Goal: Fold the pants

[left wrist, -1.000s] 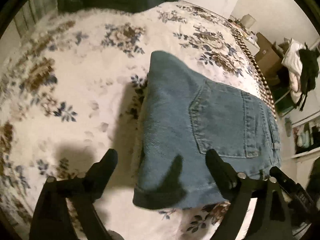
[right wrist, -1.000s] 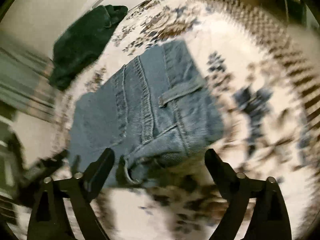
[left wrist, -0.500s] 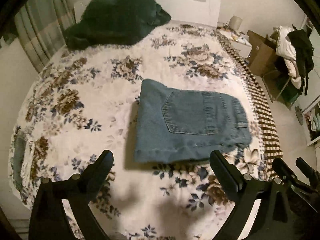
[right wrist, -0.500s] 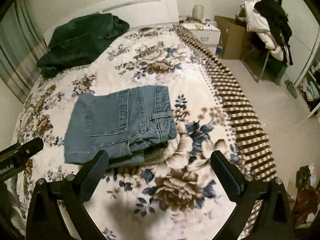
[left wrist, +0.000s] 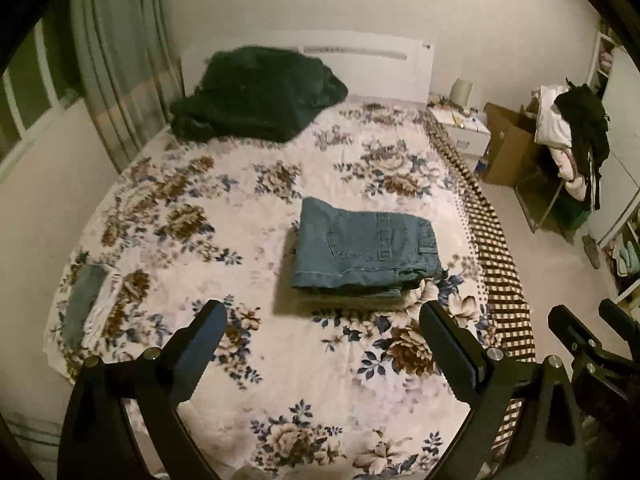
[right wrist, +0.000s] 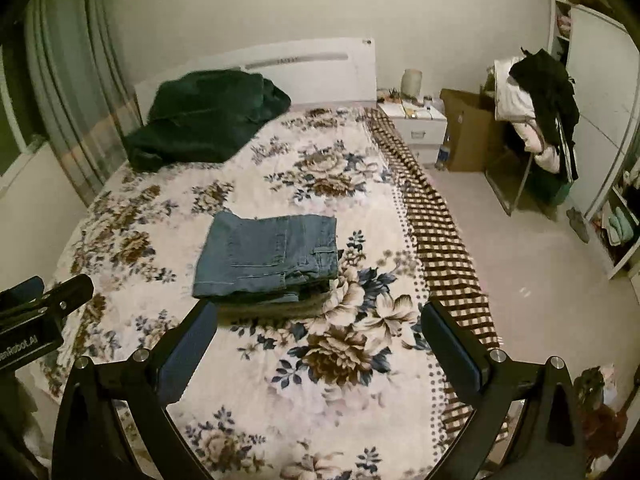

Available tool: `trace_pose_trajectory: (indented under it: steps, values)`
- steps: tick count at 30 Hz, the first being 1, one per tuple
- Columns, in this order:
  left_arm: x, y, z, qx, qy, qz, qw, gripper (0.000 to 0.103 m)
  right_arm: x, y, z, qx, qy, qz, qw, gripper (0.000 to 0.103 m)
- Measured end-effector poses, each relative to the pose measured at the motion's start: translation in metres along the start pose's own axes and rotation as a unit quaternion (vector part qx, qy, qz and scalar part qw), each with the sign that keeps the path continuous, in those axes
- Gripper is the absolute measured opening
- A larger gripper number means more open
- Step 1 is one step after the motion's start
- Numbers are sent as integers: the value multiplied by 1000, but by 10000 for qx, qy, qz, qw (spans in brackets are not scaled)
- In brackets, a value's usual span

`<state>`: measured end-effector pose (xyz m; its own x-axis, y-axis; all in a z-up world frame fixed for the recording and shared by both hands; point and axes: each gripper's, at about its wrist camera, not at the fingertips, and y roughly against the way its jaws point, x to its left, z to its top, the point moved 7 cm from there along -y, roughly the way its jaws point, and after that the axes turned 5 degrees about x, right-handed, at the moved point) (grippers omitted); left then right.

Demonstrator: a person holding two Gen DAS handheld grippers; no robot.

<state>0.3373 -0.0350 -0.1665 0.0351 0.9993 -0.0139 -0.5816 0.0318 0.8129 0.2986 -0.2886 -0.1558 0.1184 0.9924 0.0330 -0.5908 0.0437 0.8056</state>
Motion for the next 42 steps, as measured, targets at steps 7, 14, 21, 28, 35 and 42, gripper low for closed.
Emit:
trace_pose_trajectory:
  steps: [7, 14, 21, 28, 35, 42]
  values:
    - [-1, 72, -19, -327, 136, 112, 9993, 98, 1, 100, -13, -380, 191, 137, 9990, 103]
    - [-3, 114, -34, -528, 189, 187, 9982, 101, 4, 159, -19, -561, 336, 118, 9978, 103]
    - [-2, 130, -32, -632, 60, 173, 9978, 103, 5, 176, -10, -565, 222, 46, 9981, 103]
    - [2, 132, -29, -633, -4, 184, 9978, 103, 12, 176, 0, -540, 253, -66, 9982, 103]
    - [5, 131, -29, -606, 50, 156, 9980, 103, 14, 168, -3, -510, 248, -120, 9983, 103]
    - [9, 131, -29, -584, 60, 175, 9981, 103, 14, 164, -6, -465, 209, -107, 9986, 103]
